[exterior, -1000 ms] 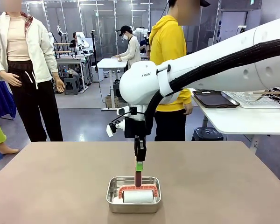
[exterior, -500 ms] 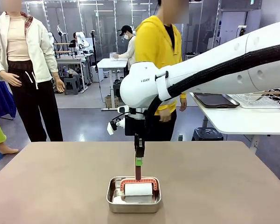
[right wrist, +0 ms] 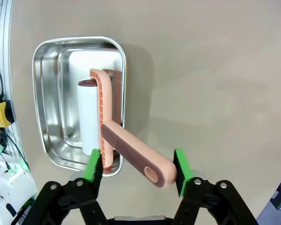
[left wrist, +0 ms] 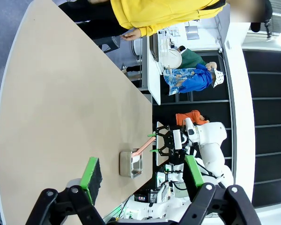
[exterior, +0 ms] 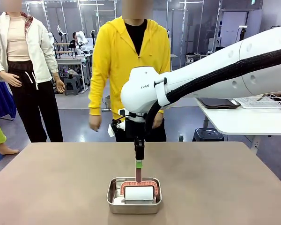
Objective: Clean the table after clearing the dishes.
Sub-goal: Place the Lint Roller back on top of the Airtight Container.
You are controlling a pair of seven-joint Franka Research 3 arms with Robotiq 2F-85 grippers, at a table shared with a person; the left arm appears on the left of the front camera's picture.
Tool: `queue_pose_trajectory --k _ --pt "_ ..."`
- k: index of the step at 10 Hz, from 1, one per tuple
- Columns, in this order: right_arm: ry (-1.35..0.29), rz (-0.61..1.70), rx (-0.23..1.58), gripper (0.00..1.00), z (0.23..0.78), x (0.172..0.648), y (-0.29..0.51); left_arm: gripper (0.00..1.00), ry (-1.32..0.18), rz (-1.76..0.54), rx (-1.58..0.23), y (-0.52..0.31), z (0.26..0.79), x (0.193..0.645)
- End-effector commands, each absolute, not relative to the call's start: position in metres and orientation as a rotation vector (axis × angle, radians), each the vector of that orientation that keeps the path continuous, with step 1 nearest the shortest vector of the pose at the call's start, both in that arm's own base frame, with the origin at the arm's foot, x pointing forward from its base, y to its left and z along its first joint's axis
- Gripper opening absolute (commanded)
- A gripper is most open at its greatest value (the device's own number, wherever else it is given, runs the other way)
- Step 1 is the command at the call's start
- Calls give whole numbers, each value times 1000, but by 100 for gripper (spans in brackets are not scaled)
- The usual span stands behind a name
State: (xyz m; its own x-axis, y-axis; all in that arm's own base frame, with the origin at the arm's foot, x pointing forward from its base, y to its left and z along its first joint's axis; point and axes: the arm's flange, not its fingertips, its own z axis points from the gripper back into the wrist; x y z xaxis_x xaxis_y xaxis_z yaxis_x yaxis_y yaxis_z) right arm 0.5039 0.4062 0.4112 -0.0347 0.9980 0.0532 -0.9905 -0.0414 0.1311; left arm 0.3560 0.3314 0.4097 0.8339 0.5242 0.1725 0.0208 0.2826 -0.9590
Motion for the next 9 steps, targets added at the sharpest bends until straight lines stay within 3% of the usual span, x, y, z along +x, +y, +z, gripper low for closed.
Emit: queue_pose_trajectory --k 1,9 --pt "32 1583 125 100 415 498 409 89 -531 359 -1271 332 412 355" --pt "36 1610 142 100 415 504 411 89 -531 359 -1271 332 412 355"
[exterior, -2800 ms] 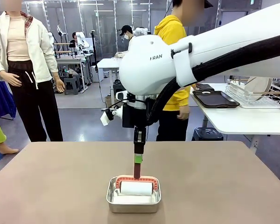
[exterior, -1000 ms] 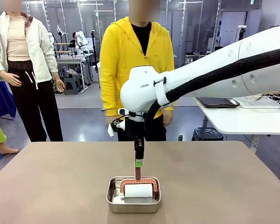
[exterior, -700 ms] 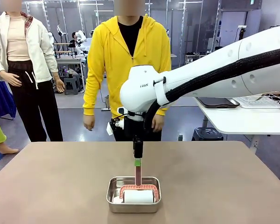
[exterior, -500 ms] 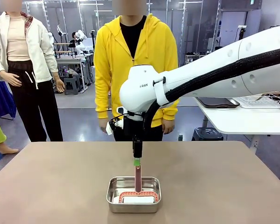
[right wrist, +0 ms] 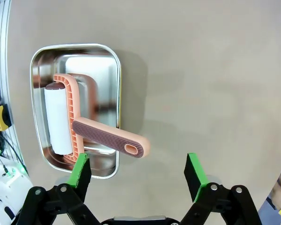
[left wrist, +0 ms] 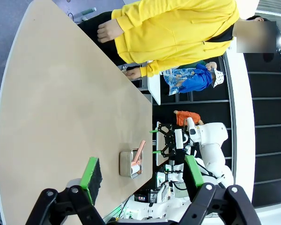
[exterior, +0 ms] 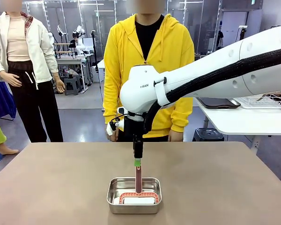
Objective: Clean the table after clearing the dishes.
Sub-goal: Place the Lint Roller back on top of the Airtight Container.
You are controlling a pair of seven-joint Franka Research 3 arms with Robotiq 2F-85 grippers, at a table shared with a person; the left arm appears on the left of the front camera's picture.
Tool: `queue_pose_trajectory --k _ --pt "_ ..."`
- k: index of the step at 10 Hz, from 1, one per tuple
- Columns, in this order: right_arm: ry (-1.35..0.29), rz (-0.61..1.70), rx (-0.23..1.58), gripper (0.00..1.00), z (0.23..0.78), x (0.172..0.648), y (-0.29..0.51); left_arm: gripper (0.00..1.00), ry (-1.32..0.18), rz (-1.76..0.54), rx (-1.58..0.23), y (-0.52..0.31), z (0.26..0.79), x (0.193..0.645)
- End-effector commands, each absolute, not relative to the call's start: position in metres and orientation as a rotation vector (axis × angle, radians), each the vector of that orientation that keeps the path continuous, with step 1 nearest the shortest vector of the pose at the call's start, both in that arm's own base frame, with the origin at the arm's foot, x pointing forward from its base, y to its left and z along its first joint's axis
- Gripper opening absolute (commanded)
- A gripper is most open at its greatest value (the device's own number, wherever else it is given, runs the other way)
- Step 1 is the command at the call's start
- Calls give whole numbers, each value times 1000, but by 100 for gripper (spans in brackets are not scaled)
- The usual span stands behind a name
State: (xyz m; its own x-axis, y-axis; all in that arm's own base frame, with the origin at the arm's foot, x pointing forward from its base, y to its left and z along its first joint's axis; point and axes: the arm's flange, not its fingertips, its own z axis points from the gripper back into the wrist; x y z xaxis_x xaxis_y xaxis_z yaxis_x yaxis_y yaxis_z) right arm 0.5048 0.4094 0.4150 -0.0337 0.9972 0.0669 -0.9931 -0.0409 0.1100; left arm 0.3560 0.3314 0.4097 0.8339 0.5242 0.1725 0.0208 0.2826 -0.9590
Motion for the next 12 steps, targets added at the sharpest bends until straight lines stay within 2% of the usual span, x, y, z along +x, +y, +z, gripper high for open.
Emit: queue_pose_trajectory --k 1,12 --pt "36 1610 142 100 415 504 411 89 -531 359 -1271 332 412 355" --pt "38 1606 140 100 414 505 409 89 -531 359 -1271 332 412 355"
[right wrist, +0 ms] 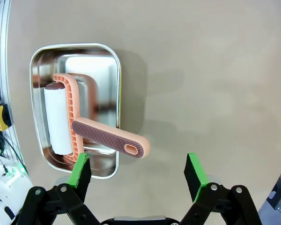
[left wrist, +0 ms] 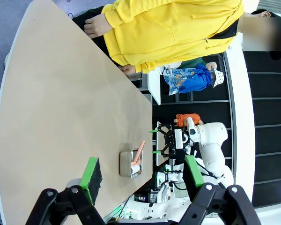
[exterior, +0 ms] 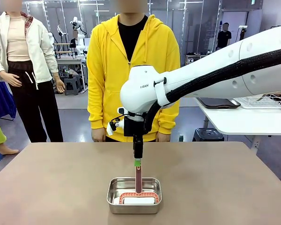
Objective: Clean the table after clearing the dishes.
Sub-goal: Place the Lint Roller back on top of the Airtight Container.
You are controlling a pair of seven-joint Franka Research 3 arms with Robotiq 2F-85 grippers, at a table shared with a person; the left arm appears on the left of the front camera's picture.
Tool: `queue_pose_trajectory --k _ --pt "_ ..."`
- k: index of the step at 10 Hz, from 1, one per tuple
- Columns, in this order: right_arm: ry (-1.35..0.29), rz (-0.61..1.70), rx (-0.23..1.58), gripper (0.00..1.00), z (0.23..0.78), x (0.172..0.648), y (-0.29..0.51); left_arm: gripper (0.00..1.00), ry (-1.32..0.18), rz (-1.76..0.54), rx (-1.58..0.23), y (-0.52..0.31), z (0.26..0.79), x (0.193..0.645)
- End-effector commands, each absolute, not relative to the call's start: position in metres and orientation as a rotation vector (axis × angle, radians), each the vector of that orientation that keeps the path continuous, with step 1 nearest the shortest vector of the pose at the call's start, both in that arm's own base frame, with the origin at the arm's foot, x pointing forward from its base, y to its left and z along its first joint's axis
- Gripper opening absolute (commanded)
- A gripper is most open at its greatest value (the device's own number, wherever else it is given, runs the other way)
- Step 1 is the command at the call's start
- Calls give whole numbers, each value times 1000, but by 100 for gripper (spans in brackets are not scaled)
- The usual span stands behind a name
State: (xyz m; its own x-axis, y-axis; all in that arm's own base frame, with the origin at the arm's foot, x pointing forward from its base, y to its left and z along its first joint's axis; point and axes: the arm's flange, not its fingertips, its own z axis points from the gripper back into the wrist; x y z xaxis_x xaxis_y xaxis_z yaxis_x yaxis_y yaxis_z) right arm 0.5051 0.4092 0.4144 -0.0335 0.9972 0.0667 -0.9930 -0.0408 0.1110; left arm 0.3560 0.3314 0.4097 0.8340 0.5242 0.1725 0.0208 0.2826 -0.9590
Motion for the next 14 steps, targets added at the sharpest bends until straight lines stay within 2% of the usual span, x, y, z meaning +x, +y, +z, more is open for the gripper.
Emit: queue_pose_trajectory --k 1,2,3,4,6,9,10,11,12,14 --pt "-6 1484 423 100 434 501 389 89 -531 359 -1271 332 412 355" --pt "29 1311 546 100 446 496 354 89 -531 359 -1271 332 412 355" --pt "19 1161 780 100 449 488 310 89 -531 359 -1271 332 412 355" --pt "-48 980 911 100 446 481 265 89 -531 359 -1271 332 412 355" --pt "-74 723 1173 100 429 457 178 89 -531 359 -1271 332 412 355" --pt "-189 274 1364 100 398 428 20 89 -531 359 -1271 332 412 355" --pt "-245 214 1408 100 386 409 -37 89 -531 359 -1271 332 412 355" --pt "-202 138 1440 100 372 384 -81 89 -531 359 -1271 332 412 355" --pt "-280 68 1442 100 366 361 -123 89 -531 359 -1271 332 412 355" --pt "-406 24 1407 100 387 323 -194 89 -531 359 -1271 332 412 355"
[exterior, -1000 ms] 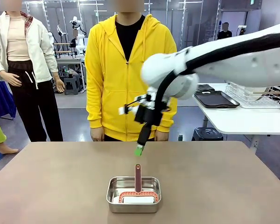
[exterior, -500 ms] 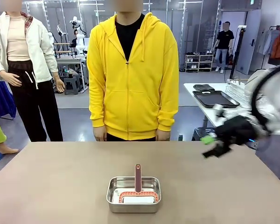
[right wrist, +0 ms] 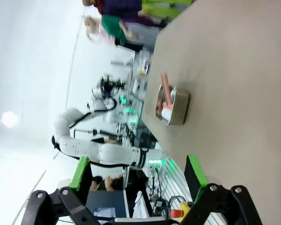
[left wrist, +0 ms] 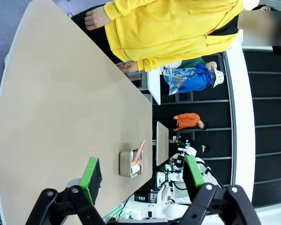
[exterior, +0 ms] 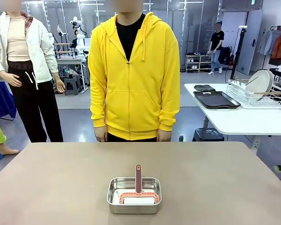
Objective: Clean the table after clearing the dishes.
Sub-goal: Place the Lint Roller back on top of the Airtight Container.
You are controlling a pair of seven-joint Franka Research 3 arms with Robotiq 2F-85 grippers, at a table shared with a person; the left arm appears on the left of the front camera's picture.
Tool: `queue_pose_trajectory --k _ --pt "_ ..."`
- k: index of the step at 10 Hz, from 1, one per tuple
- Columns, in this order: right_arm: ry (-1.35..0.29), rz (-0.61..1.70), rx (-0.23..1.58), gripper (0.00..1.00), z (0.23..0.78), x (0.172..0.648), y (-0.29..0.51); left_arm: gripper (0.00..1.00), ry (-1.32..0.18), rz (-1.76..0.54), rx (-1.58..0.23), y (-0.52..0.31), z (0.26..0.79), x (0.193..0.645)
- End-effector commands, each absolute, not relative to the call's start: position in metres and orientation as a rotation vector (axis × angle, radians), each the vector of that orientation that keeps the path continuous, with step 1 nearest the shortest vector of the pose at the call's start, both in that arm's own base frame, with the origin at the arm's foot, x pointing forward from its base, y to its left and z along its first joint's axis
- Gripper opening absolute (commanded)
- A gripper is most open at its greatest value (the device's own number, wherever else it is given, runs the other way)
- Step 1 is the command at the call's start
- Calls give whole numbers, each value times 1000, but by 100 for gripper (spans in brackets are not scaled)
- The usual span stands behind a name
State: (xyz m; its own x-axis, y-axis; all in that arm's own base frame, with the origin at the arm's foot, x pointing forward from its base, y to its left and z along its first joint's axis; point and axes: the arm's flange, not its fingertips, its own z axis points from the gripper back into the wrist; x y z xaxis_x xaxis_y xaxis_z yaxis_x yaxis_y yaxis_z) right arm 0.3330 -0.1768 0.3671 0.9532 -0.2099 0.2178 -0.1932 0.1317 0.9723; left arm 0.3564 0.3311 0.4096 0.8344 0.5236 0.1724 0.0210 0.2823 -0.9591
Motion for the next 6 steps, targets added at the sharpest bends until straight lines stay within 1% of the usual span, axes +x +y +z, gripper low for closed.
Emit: queue_pose_trajectory --k 1,2,4,5,6 --pt "-429 -9 1380 100 397 305 -225 89 -531 359 -1271 332 412 355" --pt "-432 -92 1361 100 402 285 -251 89 -531 359 -1271 332 412 355" --pt "-481 -177 1316 100 412 251 -291 89 -531 359 -1271 332 412 355" --pt "-484 -189 1268 100 418 251 -297 89 -531 359 -1271 332 412 355" --pt "-499 -129 1320 100 407 257 -288 89 -531 359 -1271 332 412 355"
